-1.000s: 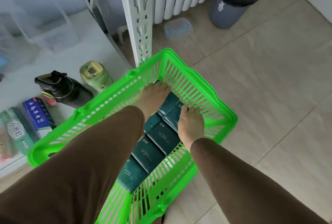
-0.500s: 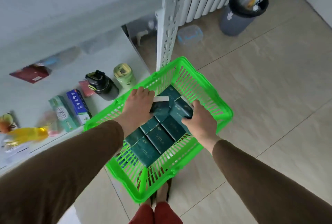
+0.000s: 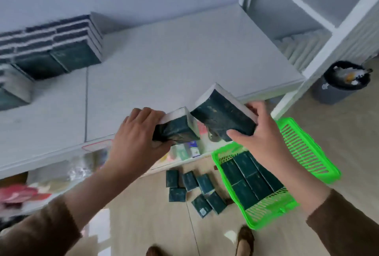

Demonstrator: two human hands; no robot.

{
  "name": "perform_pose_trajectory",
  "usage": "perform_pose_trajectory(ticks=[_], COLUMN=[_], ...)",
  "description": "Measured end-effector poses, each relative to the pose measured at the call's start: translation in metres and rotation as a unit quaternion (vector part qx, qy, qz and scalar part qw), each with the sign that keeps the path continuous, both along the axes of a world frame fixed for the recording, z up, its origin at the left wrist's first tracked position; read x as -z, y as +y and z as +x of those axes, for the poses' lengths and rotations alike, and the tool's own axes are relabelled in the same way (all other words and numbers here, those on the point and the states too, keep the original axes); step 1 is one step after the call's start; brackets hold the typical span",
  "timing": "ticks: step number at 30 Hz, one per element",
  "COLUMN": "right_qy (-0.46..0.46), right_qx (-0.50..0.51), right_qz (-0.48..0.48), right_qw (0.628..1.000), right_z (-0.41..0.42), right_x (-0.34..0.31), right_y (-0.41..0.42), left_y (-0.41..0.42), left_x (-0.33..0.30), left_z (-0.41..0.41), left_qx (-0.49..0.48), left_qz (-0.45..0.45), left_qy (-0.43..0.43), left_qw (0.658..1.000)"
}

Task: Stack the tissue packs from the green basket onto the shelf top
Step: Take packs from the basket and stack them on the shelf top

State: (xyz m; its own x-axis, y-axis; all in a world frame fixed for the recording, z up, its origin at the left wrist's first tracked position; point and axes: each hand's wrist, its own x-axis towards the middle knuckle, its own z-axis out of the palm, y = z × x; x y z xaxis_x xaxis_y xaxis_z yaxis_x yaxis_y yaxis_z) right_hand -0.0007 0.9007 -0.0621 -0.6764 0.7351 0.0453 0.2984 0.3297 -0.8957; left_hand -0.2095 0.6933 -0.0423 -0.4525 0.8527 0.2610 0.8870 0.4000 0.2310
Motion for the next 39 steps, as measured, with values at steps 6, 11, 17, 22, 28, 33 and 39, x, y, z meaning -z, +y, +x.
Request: perform_pose_trajectory(ticks=[6, 11, 17, 22, 28, 33, 39], right_qy=[0.119, 0.113, 0.074, 0.020, 0.007, 0.023, 0.022], right_qx=[-0.028, -0.056, -0.091, -0.138, -0.171, -0.104, -0.054], right_qz=[-0.100, -0.110, -0.076, -0.031, 0.016, 0.060, 0.079], right_qw=[0.987, 0.986, 0.990, 0.990, 0.985, 0.992, 0.995], right_z=[-0.143, -0.250, -0.350, -0.428, -0.494, -0.500, -0.509], right_x=[-0.033, -0.035, -0.018, 0.005, 0.020, 0.040, 0.047], right_y=[-0.087, -0.115, -0.111, -0.094, -0.091, -0.102, -0.113], left_y=[-0.096, -0.131, -0.128, -0.118, -0.116, -0.122, -0.118], left_x=[-0.045, -0.048, -0.035, -0.019, -0.014, -0.009, -0.007], left_z=[-0.134, -0.239, -0.335, -0.388, -0.421, -0.428, -0.432], left_qx=[-0.062, -0.110, -0.135, -0.156, -0.176, -0.150, -0.135], left_qz=[-0.008, -0.036, -0.075, -0.099, -0.156, -0.162, -0.160], left_qy=[0.065, 0.071, 0.090, 0.100, 0.095, 0.105, 0.131], left_qw=[0.996, 0.991, 0.984, 0.978, 0.967, 0.970, 0.969])
